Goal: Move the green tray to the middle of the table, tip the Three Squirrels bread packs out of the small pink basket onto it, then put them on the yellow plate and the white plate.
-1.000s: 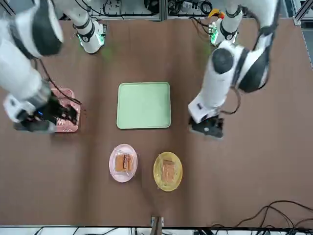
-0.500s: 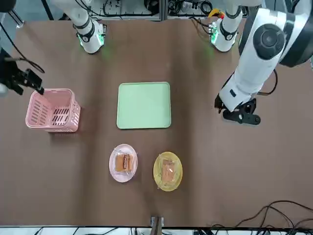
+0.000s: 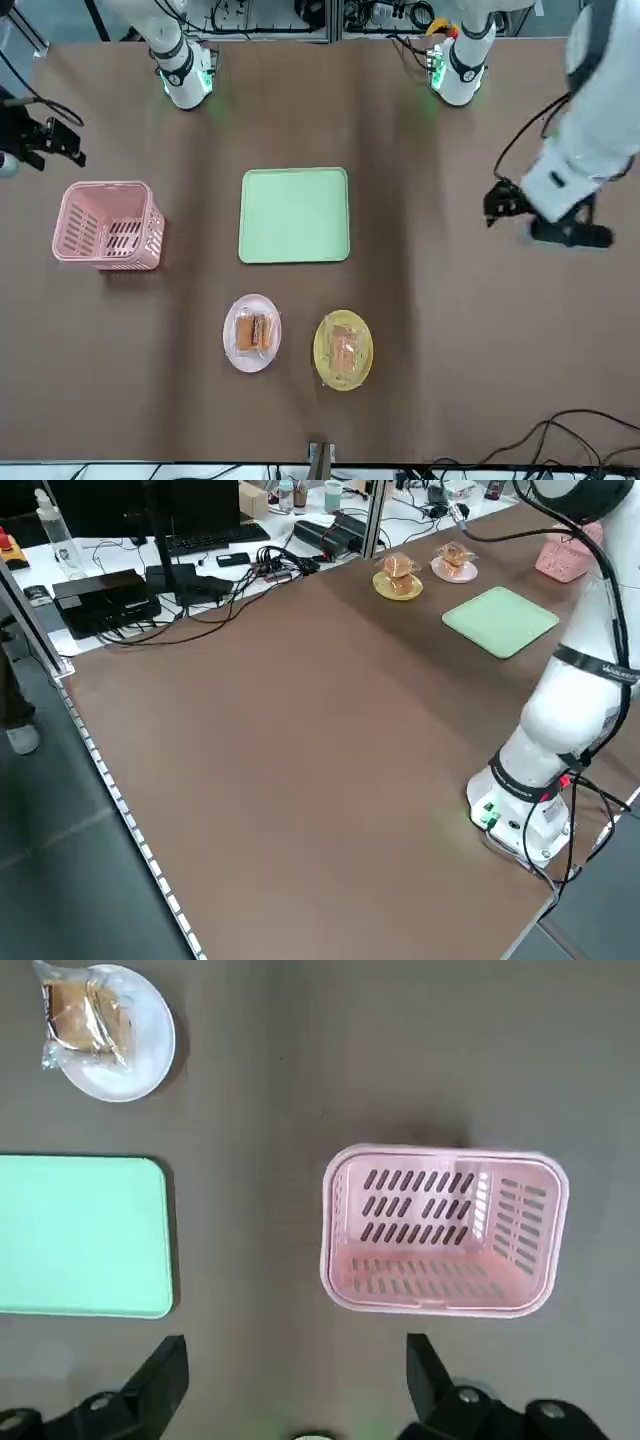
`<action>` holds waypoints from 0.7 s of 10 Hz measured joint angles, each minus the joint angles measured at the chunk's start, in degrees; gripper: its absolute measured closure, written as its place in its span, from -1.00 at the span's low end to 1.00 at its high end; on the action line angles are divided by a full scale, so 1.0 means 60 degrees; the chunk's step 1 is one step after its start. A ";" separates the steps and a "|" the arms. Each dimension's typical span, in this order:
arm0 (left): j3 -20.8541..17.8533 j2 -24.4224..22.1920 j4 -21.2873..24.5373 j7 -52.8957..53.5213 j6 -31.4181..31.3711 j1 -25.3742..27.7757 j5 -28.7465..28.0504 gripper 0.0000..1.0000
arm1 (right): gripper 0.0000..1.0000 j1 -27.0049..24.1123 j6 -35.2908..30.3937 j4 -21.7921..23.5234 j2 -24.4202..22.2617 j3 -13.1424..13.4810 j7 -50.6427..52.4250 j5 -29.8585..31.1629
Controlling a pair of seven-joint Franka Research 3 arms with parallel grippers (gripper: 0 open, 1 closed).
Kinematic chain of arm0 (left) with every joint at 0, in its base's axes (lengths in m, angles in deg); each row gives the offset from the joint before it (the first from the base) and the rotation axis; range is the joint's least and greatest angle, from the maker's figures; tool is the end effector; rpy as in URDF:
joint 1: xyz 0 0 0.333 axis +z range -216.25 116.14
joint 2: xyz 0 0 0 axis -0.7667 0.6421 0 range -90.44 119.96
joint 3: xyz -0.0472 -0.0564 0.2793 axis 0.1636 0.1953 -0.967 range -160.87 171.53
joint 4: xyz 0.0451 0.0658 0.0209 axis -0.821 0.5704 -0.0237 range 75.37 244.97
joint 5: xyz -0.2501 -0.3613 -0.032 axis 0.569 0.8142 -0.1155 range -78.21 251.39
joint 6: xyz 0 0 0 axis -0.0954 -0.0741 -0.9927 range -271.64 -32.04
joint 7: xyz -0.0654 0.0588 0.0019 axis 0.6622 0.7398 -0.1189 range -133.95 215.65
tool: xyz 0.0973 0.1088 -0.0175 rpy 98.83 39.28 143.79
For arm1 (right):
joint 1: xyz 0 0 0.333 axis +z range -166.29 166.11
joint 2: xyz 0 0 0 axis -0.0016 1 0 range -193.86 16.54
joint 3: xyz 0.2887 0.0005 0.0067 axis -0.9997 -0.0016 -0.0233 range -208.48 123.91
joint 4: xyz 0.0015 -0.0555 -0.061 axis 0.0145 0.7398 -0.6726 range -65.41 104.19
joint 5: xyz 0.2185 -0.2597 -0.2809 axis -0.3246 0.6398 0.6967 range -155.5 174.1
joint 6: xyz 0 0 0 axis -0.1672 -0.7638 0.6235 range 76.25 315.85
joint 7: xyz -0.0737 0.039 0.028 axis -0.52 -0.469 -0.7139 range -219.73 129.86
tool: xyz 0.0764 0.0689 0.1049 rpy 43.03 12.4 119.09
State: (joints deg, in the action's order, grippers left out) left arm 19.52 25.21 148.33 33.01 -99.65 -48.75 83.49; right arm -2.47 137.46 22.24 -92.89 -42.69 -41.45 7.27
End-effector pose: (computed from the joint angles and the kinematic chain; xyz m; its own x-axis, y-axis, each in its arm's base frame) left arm 0.6479 -0.1280 0.5443 0.9951 -0.0838 0.0533 -0.0838 -0.9965 -0.0022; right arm 0.5721 -0.0142 0.5565 0.9976 0.0286 -0.0626 0.0262 -0.9989 -0.0388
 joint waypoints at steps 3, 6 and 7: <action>-0.1159 -0.0408 0.0098 0.0006 0.0097 -0.0314 0.0245 -1.00 | -0.97 -0.0127 -0.0071 -0.0434 0.0208 -0.0295 -0.0556 0.0004; -0.1744 -0.0585 0.0810 0.0004 -0.0964 -0.0627 0.0886 -1.00 | -0.97 -0.0278 -0.0082 -0.0590 0.0319 -0.0350 -0.0578 0.0021; -0.1853 -0.0803 0.1223 0.0004 -0.1351 -0.0703 0.0891 -1.00 | -0.97 -0.0280 -0.0082 -0.0613 0.0320 -0.0351 -0.0578 0.0023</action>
State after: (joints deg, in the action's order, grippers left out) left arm 8.40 20.39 155.67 33.04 -107.76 -52.97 88.84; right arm -4.15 136.97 18.56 -90.98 -44.79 -44.92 7.41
